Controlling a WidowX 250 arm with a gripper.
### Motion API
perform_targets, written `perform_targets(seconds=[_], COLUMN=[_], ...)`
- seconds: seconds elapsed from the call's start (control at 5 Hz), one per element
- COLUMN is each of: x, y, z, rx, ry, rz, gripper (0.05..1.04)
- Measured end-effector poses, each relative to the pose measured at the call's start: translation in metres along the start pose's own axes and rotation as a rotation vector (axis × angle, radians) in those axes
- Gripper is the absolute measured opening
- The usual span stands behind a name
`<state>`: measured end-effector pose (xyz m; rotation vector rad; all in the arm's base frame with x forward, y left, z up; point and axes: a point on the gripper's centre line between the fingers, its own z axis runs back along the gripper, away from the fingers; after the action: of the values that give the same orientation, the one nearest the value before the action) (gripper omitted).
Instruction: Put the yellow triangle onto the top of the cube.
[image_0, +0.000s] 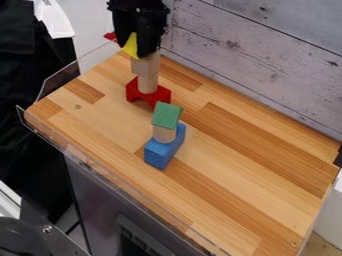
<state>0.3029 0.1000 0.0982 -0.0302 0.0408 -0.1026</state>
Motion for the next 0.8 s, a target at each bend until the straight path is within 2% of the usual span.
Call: perform_targets(seconds=[0.2, 0.4, 0.6, 0.8], x=[0.001, 0.001, 0.001, -0.007], y=[0.001, 0.001, 0.002, 0.003], z=[-0.002, -0.002, 0.007, 0.028], rx=[0.002, 0.002, 0.013, 0.032], ry=[0.006, 0.006, -0.019, -0.057], rz=[0.003, 0.012, 0.041, 0.066], gripper=[0.550, 0.620, 0.921, 1.001])
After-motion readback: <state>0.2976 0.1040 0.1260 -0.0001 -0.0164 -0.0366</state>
